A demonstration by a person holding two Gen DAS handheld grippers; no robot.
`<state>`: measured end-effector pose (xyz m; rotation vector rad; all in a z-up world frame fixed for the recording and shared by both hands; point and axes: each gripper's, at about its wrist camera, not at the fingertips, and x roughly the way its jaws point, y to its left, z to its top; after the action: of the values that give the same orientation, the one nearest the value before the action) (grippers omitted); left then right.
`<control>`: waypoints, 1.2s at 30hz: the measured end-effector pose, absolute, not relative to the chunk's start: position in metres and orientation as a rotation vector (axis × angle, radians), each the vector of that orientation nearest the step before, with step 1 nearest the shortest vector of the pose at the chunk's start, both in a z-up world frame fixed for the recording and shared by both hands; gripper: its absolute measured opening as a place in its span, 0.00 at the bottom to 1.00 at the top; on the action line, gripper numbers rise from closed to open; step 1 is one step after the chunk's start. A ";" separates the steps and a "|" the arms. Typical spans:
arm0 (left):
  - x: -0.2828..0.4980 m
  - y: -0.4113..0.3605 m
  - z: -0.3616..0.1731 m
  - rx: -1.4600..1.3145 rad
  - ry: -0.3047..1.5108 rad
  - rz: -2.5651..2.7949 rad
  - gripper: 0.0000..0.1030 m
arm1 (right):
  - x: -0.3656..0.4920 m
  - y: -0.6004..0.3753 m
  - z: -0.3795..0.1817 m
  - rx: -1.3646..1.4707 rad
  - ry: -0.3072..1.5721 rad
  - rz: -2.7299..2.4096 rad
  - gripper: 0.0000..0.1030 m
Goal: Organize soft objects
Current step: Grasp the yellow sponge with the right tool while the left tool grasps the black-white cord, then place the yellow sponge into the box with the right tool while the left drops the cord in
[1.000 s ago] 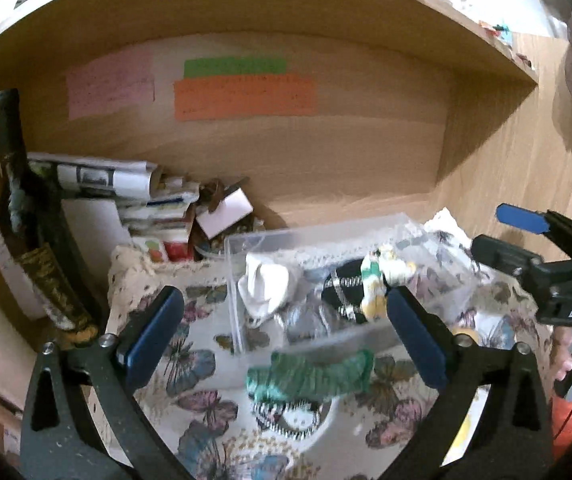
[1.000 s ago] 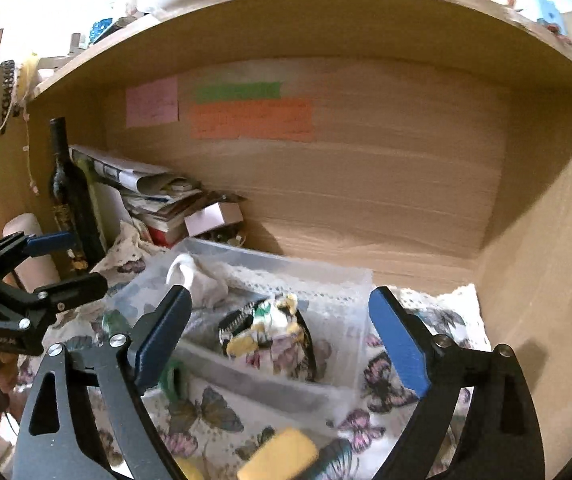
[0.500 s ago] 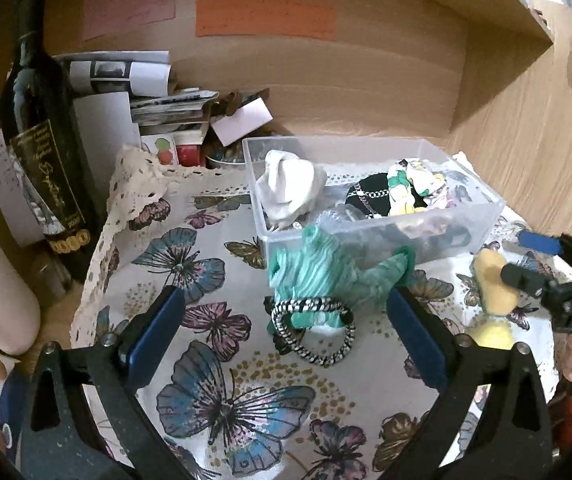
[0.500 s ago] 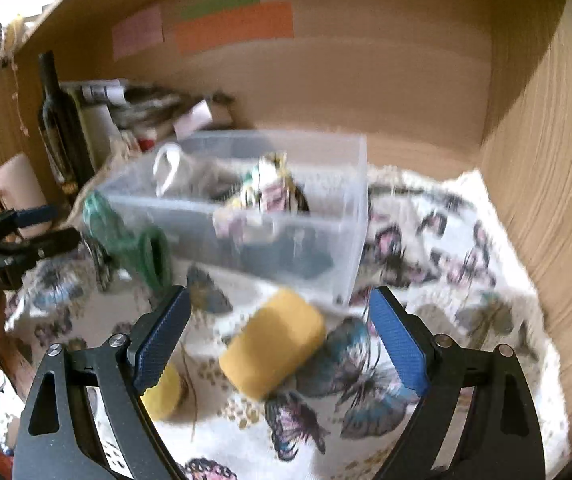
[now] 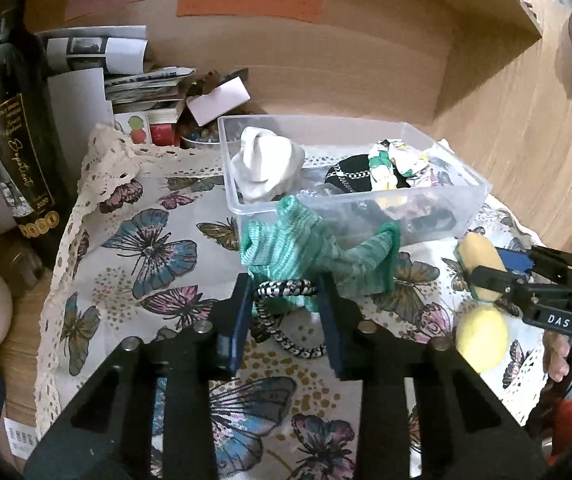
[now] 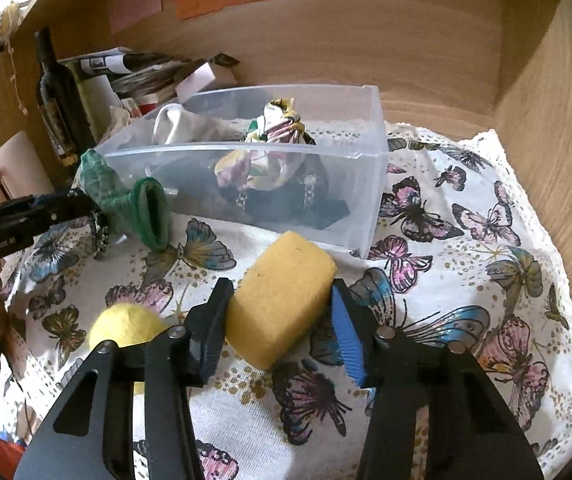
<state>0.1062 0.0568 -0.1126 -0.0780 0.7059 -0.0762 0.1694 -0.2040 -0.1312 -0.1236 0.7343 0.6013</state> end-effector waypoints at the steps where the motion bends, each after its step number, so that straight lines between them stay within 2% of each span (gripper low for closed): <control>1: 0.105 0.057 -0.112 -0.076 0.702 -0.074 0.23 | 0.168 -0.205 -0.130 -0.121 0.727 0.599 0.41; 8: 0.090 0.054 -0.101 -0.063 0.664 -0.071 0.22 | 0.162 -0.216 -0.110 -0.096 0.654 0.592 0.41; 23: 0.090 0.037 -0.023 -0.041 0.439 -0.104 0.22 | 0.168 -0.207 -0.050 -0.077 0.438 0.591 0.41; 29: 0.114 0.033 -0.015 -0.048 0.431 -0.102 0.22 | 0.187 -0.196 -0.038 -0.108 0.400 0.564 0.41; 36: 0.151 0.028 -0.028 -0.059 0.488 -0.104 0.22 | 0.221 -0.182 -0.050 -0.157 0.465 0.548 0.41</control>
<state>0.1511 0.0281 -0.0280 -0.0592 0.4875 -0.1045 0.2207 -0.1821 -0.0503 -0.1567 0.4646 0.5482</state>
